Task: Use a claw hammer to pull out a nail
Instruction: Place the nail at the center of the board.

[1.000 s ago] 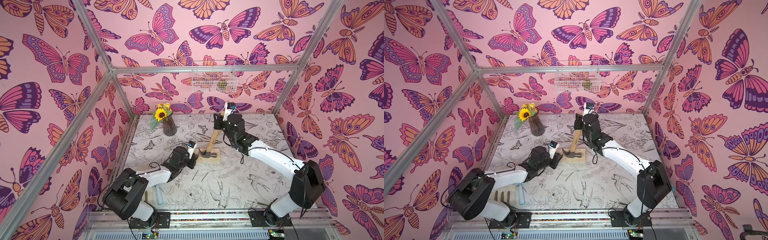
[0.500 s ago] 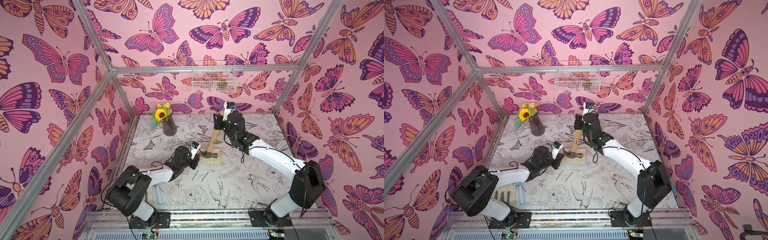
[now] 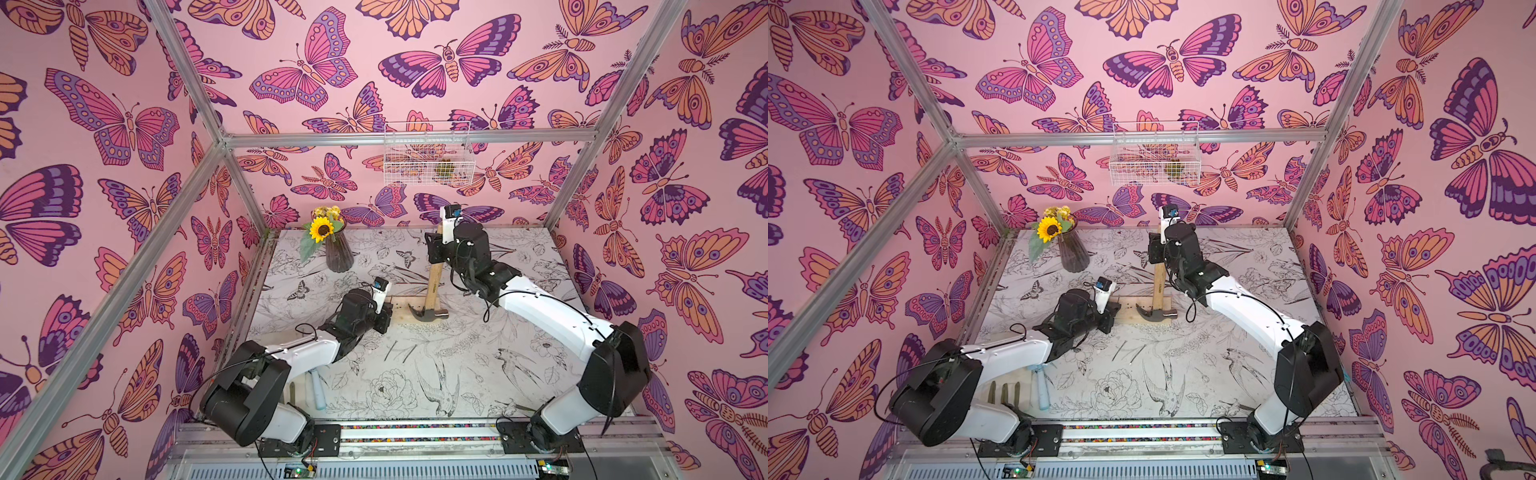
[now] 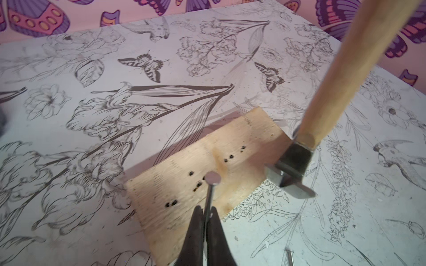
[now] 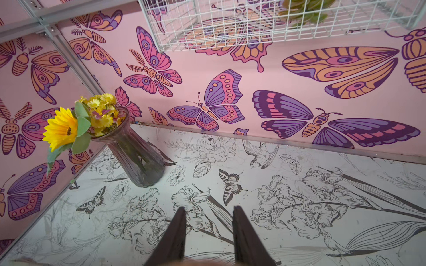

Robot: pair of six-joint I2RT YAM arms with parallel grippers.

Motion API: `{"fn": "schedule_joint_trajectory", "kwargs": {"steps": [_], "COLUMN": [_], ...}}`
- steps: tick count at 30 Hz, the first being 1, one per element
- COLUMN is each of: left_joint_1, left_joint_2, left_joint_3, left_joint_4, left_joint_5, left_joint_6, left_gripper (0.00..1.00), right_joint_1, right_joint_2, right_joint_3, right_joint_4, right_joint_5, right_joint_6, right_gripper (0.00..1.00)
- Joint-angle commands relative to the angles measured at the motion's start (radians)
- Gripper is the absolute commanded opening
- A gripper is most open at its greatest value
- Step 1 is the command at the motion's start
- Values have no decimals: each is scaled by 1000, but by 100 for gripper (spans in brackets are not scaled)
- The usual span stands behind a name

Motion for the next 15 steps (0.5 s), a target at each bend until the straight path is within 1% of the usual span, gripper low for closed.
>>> {"fn": "schedule_joint_trajectory", "kwargs": {"steps": [1, 2, 3, 6, 7, 10, 15], "left_joint_1": [24, 24, 19, 2, 0, -6, -20], "left_joint_2": [-73, -94, -115, -136, -137, -113, -43], "left_joint_3": [-4, -2, -2, -61, -78, -84, -72], "left_joint_4": [-214, -308, -394, -457, -468, -525, -527], "left_joint_5": [-96, -133, -135, -70, -53, -57, -32], "left_joint_6": [-228, -314, -362, -441, -454, -473, -470], "left_gripper": [0, 0, 0, 0, 0, 0, 0], "right_joint_1": [-2, -2, -2, -3, -2, -3, -3], "right_joint_2": [-50, -53, -57, -67, -71, -84, -131], "right_joint_3": [73, 69, 61, 46, 40, 18, -25], "right_joint_4": [39, 37, 38, 27, 21, 19, -15], "right_joint_5": [-38, -36, -34, -34, -33, -33, -35], "right_joint_6": [4, 0, -3, -11, -10, -7, 6], "right_gripper": [0, 0, 0, 0, 0, 0, 0]}}
